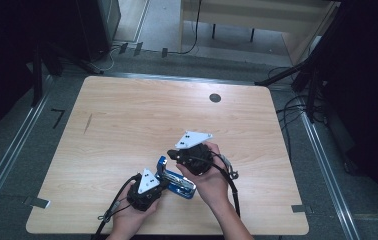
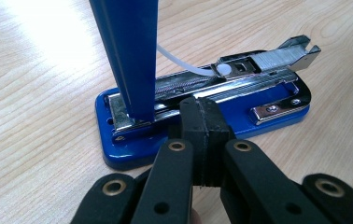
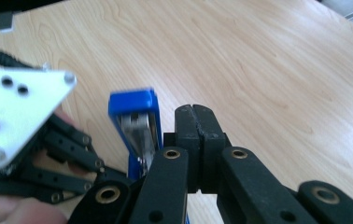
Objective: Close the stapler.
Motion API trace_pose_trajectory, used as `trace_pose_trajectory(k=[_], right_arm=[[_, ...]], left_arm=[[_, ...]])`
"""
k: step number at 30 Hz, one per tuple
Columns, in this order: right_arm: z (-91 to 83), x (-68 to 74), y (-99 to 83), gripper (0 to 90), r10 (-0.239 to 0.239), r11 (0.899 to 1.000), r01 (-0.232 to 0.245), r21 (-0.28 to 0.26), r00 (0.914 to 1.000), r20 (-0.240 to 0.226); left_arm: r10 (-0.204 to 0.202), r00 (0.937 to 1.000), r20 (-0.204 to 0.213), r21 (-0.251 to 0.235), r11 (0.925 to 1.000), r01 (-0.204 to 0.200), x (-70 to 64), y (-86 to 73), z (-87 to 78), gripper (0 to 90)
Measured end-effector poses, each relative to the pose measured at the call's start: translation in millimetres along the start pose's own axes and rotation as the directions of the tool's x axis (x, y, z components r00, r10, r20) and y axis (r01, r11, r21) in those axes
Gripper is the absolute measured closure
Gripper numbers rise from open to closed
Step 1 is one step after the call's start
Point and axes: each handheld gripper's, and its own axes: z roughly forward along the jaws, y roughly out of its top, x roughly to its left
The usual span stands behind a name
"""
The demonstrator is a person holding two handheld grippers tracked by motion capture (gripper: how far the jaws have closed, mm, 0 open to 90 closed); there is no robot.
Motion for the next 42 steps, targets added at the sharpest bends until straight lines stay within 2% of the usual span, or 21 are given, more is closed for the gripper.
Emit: trace_pose_trajectory(k=[8,11,17,24,27,34,42], right_arm=[[5.5,7.2,17.5,90.0,-0.016,1.000,0.016,-0.014,0.9997,-0.017],[6.6,13.1,26.1,90.0,-0.050,0.998,0.049,-0.025,0.9982,-0.033],[9.3,18.4,27.4,90.0,-0.071,0.997,0.070,-0.009,0.9965,-0.044],[5.0,17.6,14.8,90.0,-0.062,0.998,0.063,0.000,0.9972,-0.042],[-0.2,15.3,7.8,90.0,-0.076,0.997,0.076,0.005,0.9965,-0.037],[-15.5,9.7,-16.3,89.8,-0.034,0.999,0.034,-0.004,0.9986,-0.039],[-21.1,9.3,-44.3,89.3,-0.011,1.000,0.011,-0.001,0.9990,-0.043]], left_arm=[[0.001,1.0000,0.000,-0.001,1.0000,-0.001,0.1,0.0,0.1,90.0],[-0.003,1.0000,0.002,-0.002,1.0000,0.003,0.1,0.0,0.2,90.0],[-0.002,1.0000,0.002,-0.002,1.0000,0.002,0.2,0.0,0.1,90.0],[-0.003,1.0000,0.002,-0.003,1.0000,0.003,0.3,0.0,0.1,90.0],[-0.002,1.0000,0.004,-0.001,1.0000,0.002,0.5,-0.1,-0.2,90.0],[-0.005,1.0000,0.005,-0.002,1.0000,0.005,0.1,-0.2,-0.1,90.0],[-0.002,0.9999,0.011,0.000,1.0000,0.002,0.4,-0.4,-0.6,90.0]])
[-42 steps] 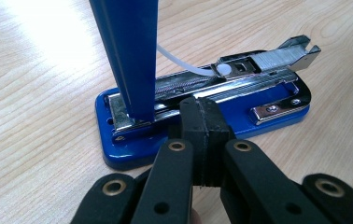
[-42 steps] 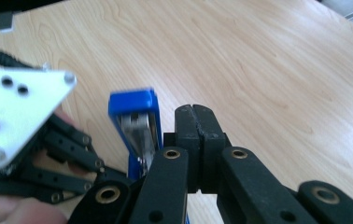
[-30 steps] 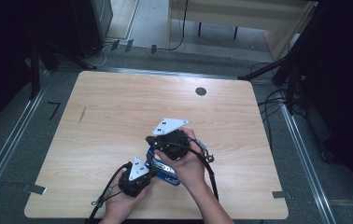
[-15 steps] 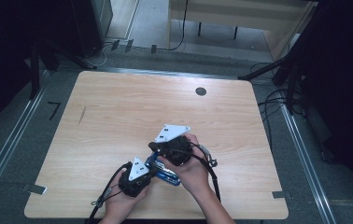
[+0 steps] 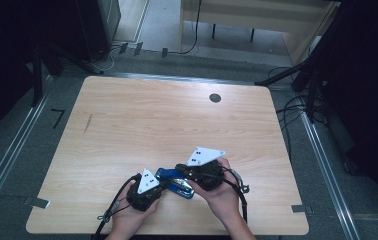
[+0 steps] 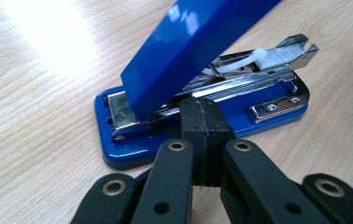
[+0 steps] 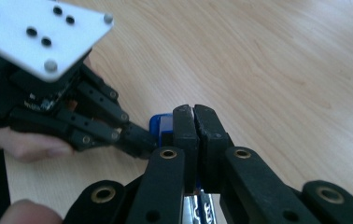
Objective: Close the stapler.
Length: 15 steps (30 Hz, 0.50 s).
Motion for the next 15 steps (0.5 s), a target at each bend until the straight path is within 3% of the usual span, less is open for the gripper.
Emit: trace_pose_trajectory(k=[6,15], right_arm=[[-1.4,-1.6,-18.8,89.5,0.016,1.000,-0.016,0.023,0.9998,0.008],[-8.3,-2.8,-44.2,89.2,0.058,0.998,-0.059,0.020,0.9980,0.024]], left_arm=[[0.024,0.9995,0.021,0.007,0.9997,-0.024,-0.9,-0.7,-1.0,90.0],[0.021,0.9993,0.031,0.007,0.9997,-0.022,-0.6,-0.8,-0.9,90.0]])
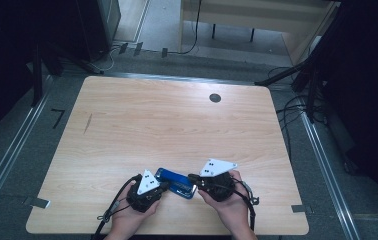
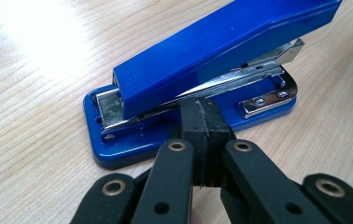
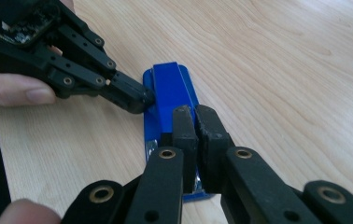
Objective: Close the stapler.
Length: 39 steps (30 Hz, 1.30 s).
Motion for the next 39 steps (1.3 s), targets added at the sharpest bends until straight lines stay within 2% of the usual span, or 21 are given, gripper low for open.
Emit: trace_pose_trajectory(k=[2,11,14,16,18,23,24,25,29,33,35,39], right_arm=[[-0.4,-0.7,-4.7,90.0,0.001,1.000,-0.001,-0.001,1.0000,0.008],[0.3,2.3,-14.0,90.0,0.026,0.999,-0.027,-0.024,0.9996,-0.012],[3.0,5.9,-15.9,90.0,0.018,1.000,-0.018,-0.014,0.9998,0.009],[4.8,6.3,-18.3,90.0,0.033,0.999,-0.033,-0.010,0.9993,0.018],[5.5,6.0,-21.6,90.0,0.066,0.997,-0.066,-0.031,0.9977,0.015],[5.8,5.7,-22.7,90.0,0.072,0.997,-0.071,-0.031,0.9973,0.014],[7.0,5.7,-23.1,90.0,0.073,0.997,-0.073,-0.016,0.9971,0.021],[6.9,6.5,-24.8,90.0,0.084,0.996,-0.083,-0.027,0.9962,0.022],[6.9,6.6,-24.6,90.0,0.083,0.996,-0.083,-0.026,0.9962,0.023],[7.9,10.5,-24.0,90.0,0.078,0.997,-0.078,-0.016,0.9955,0.054],[7.6,11.0,-24.5,90.0,0.089,0.996,-0.088,-0.017,0.9945,0.055],[7.9,12.8,-23.3,90.0,0.074,0.997,-0.073,-0.008,0.9949,0.069]], left_arm=[[-0.002,1.0000,0.001,-0.001,1.0000,0.002,0.0,-0.1,0.1,90.0],[0.003,1.0000,0.005,0.005,1.0000,-0.003,-0.2,-0.1,-0.1,90.0],[0.003,1.0000,0.005,0.005,1.0000,-0.003,-0.1,-0.1,-0.1,90.0],[0.003,1.0000,0.004,0.005,1.0000,-0.003,-0.2,-0.1,-0.1,90.0],[0.003,1.0000,0.004,0.005,1.0000,-0.004,-0.2,-0.1,-0.1,90.0],[0.006,1.0000,0.004,0.005,1.0000,-0.006,-0.3,-0.1,-0.1,90.0],[0.009,1.0000,0.004,0.008,0.9999,-0.009,-0.3,-0.1,-0.2,90.0],[0.010,0.9999,0.004,0.008,0.9999,-0.010,-0.3,-0.1,-0.2,90.0],[0.010,0.9999,0.004,0.008,0.9999,-0.010,-0.4,-0.1,-0.2,90.0],[0.010,0.9999,0.004,0.007,0.9999,-0.010,-0.4,-0.2,-0.1,90.0],[0.011,0.9999,0.003,0.008,0.9999,-0.011,-0.4,-0.2,-0.1,90.0],[0.010,0.9999,0.000,0.008,0.9999,-0.010,-0.8,-0.2,-0.2,90.0]])
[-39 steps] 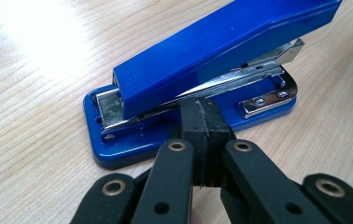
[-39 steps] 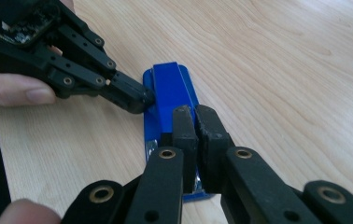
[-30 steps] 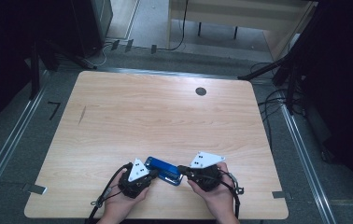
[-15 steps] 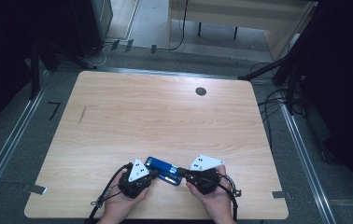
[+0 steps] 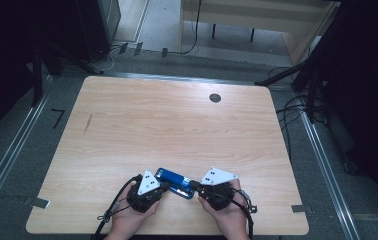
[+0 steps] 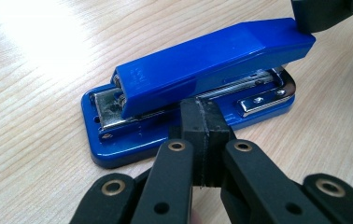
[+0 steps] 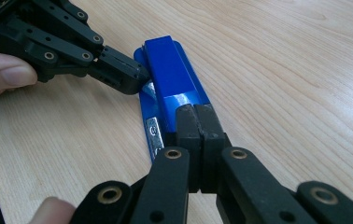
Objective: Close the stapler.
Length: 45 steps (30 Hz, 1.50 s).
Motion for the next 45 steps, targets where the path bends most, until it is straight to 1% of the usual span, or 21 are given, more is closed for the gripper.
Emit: trace_pose_trajectory(k=[1,4,5,7,9,11,14,16,19,22,24,26,27,28,29,31,34,35,39,40,45], right_arm=[[-0.3,0.5,-0.4,90.0,0.005,1.000,-0.005,0.000,1.0000,0.003],[-0.4,2.7,-1.8,90.0,-0.021,1.000,0.021,-0.009,0.9996,0.019],[-2.0,1.9,-4.0,90.0,-0.022,0.999,0.022,-0.034,0.9997,0.005],[-2.6,0.7,-4.6,90.0,-0.025,0.999,0.025,-0.035,0.9997,-0.001],[-4.8,-0.1,-5.8,90.0,-0.029,0.999,0.030,-0.041,0.9993,0.023],[-10.5,0.4,-4.6,90.0,-0.012,0.997,0.015,-0.081,0.9994,0.034],[-11.6,2.4,-2.9,90.0,-0.031,0.996,0.036,-0.084,0.9980,0.056],[-10.0,3.2,-3.6,90.0,-0.021,0.996,0.024,-0.081,0.9989,0.042],[-9.5,4.9,-3.7,90.0,-0.021,0.996,0.024,-0.085,0.9989,0.041],[-9.4,6.9,-4.5,90.0,-0.013,0.996,0.016,-0.089,0.9993,0.035],[-10.6,9.7,-7.3,90.0,-0.012,0.995,0.018,-0.102,0.9980,0.062],[-11.1,10.3,-8.0,90.0,-0.007,0.994,0.014,-0.111,0.9978,0.067],[-11.7,10.6,-8.7,90.0,0.003,0.993,0.005,-0.119,0.9977,0.068],[-12.0,10.4,-9.0,90.0,0.007,0.992,0.001,-0.123,0.9979,0.065],[-12.3,9.9,-10.3,90.0,0.038,0.990,-0.030,-0.140,0.9979,0.052],[-12.1,9.5,-10.8,90.0,0.044,0.989,-0.037,-0.143,0.9978,0.049],[-12.3,8.5,-12.1,90.0,0.064,0.987,-0.054,-0.151,0.9960,0.063],[-12.4,8.5,-12.2,90.0,0.070,0.986,-0.059,-0.153,0.9953,0.067],[-14.0,9.0,-15.7,90.0,0.089,0.985,-0.078,-0.156,0.9941,0.063],[-14.5,9.9,-17.2,90.0,0.090,0.985,-0.079,-0.152,0.9938,0.065],[-16.8,13.8,-20.5,87.0,0.093,0.983,-0.083,-0.162,0.9941,0.056]], left_arm=[[0.000,1.0000,0.001,-0.001,1.0000,0.000,0.0,-0.1,0.1,90.0],[0.000,1.0000,0.001,-0.001,1.0000,0.000,0.0,-0.1,0.0,90.0],[-0.001,1.0000,0.001,0.000,1.0000,0.001,0.0,-0.1,0.0,90.0],[-0.001,1.0000,0.004,0.002,1.0000,0.001,0.4,0.0,-0.2,90.0],[-0.002,1.0000,0.004,0.001,1.0000,0.002,0.5,0.0,-0.2,90.0],[-0.008,1.0000,0.004,-0.002,1.0000,0.008,0.6,-0.1,-0.4,90.0],[-0.011,0.9999,0.005,-0.015,0.9998,0.011,1.0,-0.7,-1.6,90.0],[-0.008,0.9999,0.009,-0.019,0.9998,0.008,1.2,-1.3,-2.7,90.0],[-0.025,0.9996,0.014,-0.035,0.9991,0.025,2.7,-2.6,-5.3,90.0],[-0.056,0.9982,0.022,-0.060,0.9966,0.057,6.6,-5.0,-9.6,82.8],[-0.074,0.9969,0.026,-0.066,0.9949,0.075,9.2,-5.8,-13.5,78.7],[-0.093,0.9952,0.028,-0.078,0.9924,0.095,11.9,-7.1,-18.9,76.2],[-0.086,0.9959,0.028,-0.077,0.9931,0.088,12.9,-7.7,-20.5,74.1],[-0.078,0.9969,0.007,-0.076,0.9940,0.078,13.6,-9.1,-23.7,72.2],[-0.079,0.9969,0.000,-0.083,0.9934,0.078,15.1,-10.4,-27.2,66.2],[-0.088,0.9961,-0.003,-0.096,0.9916,0.087,18.9,-11.9,-33.5,63.9],[-0.093,0.9954,-0.023,-0.119,0.9888,0.090,26.7,-14.8,-42.5,53.5],[-0.103,0.9937,-0.043,-0.135,0.9861,0.096,29.5,-16.7,-44.9,49.9],[-0.134,0.9849,-0.109,-0.127,0.9846,0.120,41.2,-20.1,-49.2,34.7],[-0.142,0.9830,-0.116,-0.132,0.9831,0.127,43.7,-20.9,-50.2,30.7],[-0.189,0.9648,-0.183,-0.157,0.9743,0.161,61.8,-26.2,-61.9,17.6]])
